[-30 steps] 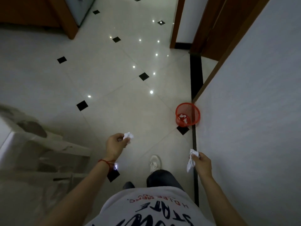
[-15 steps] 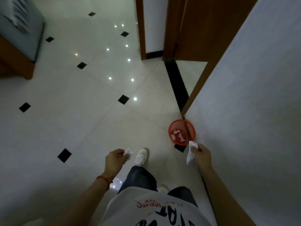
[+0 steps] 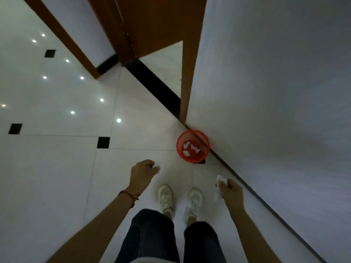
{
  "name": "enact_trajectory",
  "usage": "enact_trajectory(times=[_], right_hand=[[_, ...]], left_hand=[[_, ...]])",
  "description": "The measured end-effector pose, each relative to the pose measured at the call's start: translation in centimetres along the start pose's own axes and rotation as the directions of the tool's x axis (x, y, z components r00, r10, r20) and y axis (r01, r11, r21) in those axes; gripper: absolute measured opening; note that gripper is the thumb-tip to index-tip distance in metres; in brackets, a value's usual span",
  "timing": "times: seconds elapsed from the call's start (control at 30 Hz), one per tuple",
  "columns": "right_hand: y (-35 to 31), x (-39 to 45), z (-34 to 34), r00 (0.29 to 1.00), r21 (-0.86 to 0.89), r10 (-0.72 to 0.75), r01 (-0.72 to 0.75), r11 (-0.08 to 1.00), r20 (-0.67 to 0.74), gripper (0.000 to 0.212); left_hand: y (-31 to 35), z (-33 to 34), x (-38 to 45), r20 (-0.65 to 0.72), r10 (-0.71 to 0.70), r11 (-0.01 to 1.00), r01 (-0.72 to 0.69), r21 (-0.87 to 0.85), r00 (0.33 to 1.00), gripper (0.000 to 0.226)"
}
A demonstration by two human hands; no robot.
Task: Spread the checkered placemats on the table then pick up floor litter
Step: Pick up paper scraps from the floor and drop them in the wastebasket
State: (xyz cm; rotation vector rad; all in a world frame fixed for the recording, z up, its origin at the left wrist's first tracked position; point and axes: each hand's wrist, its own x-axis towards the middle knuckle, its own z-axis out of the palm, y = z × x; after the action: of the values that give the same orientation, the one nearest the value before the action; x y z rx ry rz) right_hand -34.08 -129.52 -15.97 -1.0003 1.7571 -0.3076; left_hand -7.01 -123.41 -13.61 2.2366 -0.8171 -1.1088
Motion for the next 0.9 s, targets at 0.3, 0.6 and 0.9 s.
enact_trajectory(times=[0.3,0.6,0.9], right_hand=[[4.1,12.0,6.6,0.999,0.02,0.03,-0.029,0.999,-0.029,0.009],[8.4,25.9,13.6,0.999,-0.075,-0.016,0.014,0.997,-0.035,0.018],[9.8,33.4,17.3,0.997,-0.008,-0.044,0.043,0.999,-0.066,0.019]], left_hand=[[-5.8,11.9,11.2,0.055,-0.206,0.974,0.2,0.104,0.977,0.012],[-8.7,23.4,20.6,0.04,-0.273,0.958,0.275,-0.074,0.961,0.028],[-10.7,27.5,26.7,0.036,-0.21,0.977,0.21,-0.022,0.977,0.03]])
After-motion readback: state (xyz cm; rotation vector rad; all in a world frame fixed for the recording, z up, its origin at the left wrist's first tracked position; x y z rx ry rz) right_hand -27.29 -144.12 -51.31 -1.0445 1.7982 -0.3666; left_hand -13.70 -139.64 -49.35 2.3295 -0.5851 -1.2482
